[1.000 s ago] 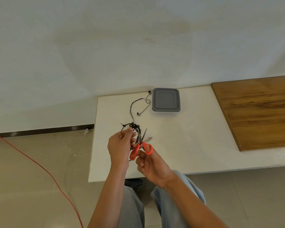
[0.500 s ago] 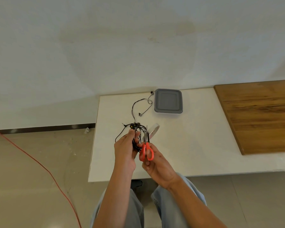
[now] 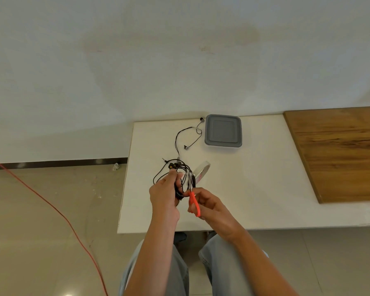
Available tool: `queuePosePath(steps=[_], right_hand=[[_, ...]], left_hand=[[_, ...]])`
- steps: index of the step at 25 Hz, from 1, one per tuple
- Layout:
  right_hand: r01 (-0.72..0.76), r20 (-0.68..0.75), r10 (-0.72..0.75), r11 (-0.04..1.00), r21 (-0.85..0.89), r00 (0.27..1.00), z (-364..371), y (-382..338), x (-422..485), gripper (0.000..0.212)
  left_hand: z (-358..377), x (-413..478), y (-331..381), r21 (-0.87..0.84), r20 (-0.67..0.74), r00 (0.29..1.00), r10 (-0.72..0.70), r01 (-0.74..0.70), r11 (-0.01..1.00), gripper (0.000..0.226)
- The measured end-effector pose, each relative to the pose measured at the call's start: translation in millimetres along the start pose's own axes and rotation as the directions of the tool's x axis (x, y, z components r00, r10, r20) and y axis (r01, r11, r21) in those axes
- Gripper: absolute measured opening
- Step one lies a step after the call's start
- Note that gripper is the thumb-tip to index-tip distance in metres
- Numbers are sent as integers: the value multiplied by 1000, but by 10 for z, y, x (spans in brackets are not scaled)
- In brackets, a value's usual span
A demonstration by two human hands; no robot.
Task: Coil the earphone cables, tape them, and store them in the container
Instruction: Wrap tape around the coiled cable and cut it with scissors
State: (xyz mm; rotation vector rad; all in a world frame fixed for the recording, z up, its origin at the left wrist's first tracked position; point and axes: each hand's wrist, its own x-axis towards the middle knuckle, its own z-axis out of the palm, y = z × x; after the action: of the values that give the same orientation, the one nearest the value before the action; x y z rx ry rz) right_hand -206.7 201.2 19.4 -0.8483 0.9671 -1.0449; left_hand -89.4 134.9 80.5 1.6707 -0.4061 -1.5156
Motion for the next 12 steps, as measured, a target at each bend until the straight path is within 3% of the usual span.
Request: queuePosePath(steps=[5, 9, 12], right_hand=[[10, -27, -12, 998, -66, 1000, -79, -15, 0, 33], [-37, -56, 49, 979, 201, 997, -18, -27, 19, 29], [-43, -45, 60, 951, 305, 997, -6, -21, 22, 33]], left_hand=[[4, -17, -18, 38, 17, 1000, 22, -22, 999, 31], [54, -36, -66, 28, 40, 995, 87, -89, 996, 21], [99, -25, -88, -7, 45, 996, 79, -79, 997, 21]])
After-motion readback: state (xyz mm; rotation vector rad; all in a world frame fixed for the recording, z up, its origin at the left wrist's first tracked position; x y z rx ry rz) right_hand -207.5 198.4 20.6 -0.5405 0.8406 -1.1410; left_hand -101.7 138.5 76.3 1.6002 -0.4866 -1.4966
